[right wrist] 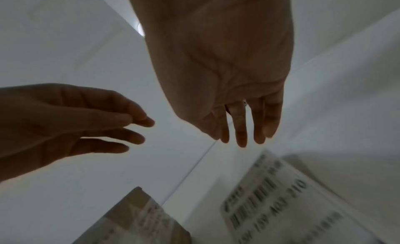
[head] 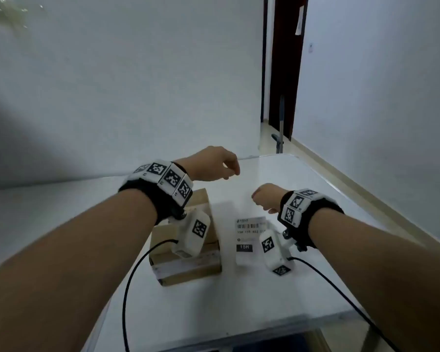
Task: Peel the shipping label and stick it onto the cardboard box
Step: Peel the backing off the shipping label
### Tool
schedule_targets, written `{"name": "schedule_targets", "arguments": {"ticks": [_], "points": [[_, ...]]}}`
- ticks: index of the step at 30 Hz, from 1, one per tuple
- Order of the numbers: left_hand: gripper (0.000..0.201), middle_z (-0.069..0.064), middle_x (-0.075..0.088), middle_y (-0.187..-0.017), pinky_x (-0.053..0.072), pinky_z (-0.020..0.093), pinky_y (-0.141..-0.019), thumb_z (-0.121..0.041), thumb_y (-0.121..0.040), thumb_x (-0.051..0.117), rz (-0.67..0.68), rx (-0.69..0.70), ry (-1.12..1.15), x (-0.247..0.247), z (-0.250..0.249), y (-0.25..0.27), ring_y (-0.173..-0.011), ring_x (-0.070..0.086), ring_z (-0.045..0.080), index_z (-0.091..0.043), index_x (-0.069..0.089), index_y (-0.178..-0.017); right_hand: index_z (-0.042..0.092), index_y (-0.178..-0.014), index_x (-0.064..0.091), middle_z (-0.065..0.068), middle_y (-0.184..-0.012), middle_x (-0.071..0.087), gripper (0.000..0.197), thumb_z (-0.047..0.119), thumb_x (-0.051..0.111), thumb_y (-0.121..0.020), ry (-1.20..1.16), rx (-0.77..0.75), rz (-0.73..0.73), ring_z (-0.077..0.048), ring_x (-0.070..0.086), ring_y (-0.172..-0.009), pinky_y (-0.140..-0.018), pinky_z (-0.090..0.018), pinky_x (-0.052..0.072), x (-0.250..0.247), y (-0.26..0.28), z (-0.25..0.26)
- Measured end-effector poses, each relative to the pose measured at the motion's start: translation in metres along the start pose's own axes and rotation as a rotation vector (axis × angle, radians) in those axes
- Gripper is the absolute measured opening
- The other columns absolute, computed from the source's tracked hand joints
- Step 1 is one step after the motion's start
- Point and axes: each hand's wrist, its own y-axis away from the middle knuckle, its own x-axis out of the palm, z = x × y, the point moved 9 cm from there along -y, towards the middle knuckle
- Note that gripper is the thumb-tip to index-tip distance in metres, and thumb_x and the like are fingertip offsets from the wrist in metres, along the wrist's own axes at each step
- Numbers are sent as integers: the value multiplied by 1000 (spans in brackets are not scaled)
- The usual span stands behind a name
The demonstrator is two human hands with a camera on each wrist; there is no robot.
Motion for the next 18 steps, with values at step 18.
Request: {"name": "schedule_targets", "arguments": {"ticks": [18], "points": [[35,-9,54,-133,51,32,-91,-18,-89,60,-310,-145,560,19,22,38,-103,62,14,-26,57,-123,8,-74,58,-12,-91,63,14,9,64,-87,-621,-85,-172,-19,58,-77,-70,-27,51,-16,52,-27]]}}
